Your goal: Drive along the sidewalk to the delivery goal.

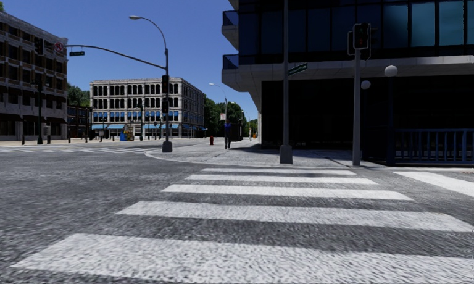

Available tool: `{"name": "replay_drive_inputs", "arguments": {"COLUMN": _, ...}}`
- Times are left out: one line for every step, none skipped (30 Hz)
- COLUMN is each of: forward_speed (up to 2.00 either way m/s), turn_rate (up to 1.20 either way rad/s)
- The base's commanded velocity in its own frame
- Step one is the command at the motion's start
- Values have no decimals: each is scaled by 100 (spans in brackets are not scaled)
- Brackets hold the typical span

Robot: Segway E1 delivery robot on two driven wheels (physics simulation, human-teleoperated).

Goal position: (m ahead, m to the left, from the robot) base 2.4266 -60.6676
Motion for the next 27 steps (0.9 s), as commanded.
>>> {"name": "replay_drive_inputs", "arguments": {"forward_speed": 175, "turn_rate": 0}}
{"name": "replay_drive_inputs", "arguments": {"forward_speed": 175, "turn_rate": 0}}
{"name": "replay_drive_inputs", "arguments": {"forward_speed": 175, "turn_rate": 0}}
{"name": "replay_drive_inputs", "arguments": {"forward_speed": 175, "turn_rate": 0}}
{"name": "replay_drive_inputs", "arguments": {"forward_speed": 175, "turn_rate": 0}}
{"name": "replay_drive_inputs", "arguments": {"forward_speed": 175, "turn_rate": 0}}
{"name": "replay_drive_inputs", "arguments": {"forward_speed": 175, "turn_rate": 0}}
{"name": "replay_drive_inputs", "arguments": {"forward_speed": 175, "turn_rate": 0}}
{"name": "replay_drive_inputs", "arguments": {"forward_speed": 175, "turn_rate": 0}}
{"name": "replay_drive_inputs", "arguments": {"forward_speed": 175, "turn_rate": 0}}
{"name": "replay_drive_inputs", "arguments": {"forward_speed": 175, "turn_rate": 0}}
{"name": "replay_drive_inputs", "arguments": {"forward_speed": 175, "turn_rate": 0}}
{"name": "replay_drive_inputs", "arguments": {"forward_speed": 175, "turn_rate": 0}}
{"name": "replay_drive_inputs", "arguments": {"forward_speed": 175, "turn_rate": 0}}
{"name": "replay_drive_inputs", "arguments": {"forward_speed": 175, "turn_rate": 0}}
{"name": "replay_drive_inputs", "arguments": {"forward_speed": 175, "turn_rate": 0}}
{"name": "replay_drive_inputs", "arguments": {"forward_speed": 175, "turn_rate": 0}}
{"name": "replay_drive_inputs", "arguments": {"forward_speed": 175, "turn_rate": 0}}
{"name": "replay_drive_inputs", "arguments": {"forward_speed": 175, "turn_rate": 0}}
{"name": "replay_drive_inputs", "arguments": {"forward_speed": 175, "turn_rate": 0}}
{"name": "replay_drive_inputs", "arguments": {"forward_speed": 175, "turn_rate": 0}}
{"name": "replay_drive_inputs", "arguments": {"forward_speed": 175, "turn_rate": 0}}
{"name": "replay_drive_inputs", "arguments": {"forward_speed": 175, "turn_rate": 0}}
{"name": "replay_drive_inputs", "arguments": {"forward_speed": 175, "turn_rate": 0}}
{"name": "replay_drive_inputs", "arguments": {"forward_speed": 175, "turn_rate": 0}}
{"name": "replay_drive_inputs", "arguments": {"forward_speed": 175, "turn_rate": 0}}
{"name": "replay_drive_inputs", "arguments": {"forward_speed": 175, "turn_rate": 0}}
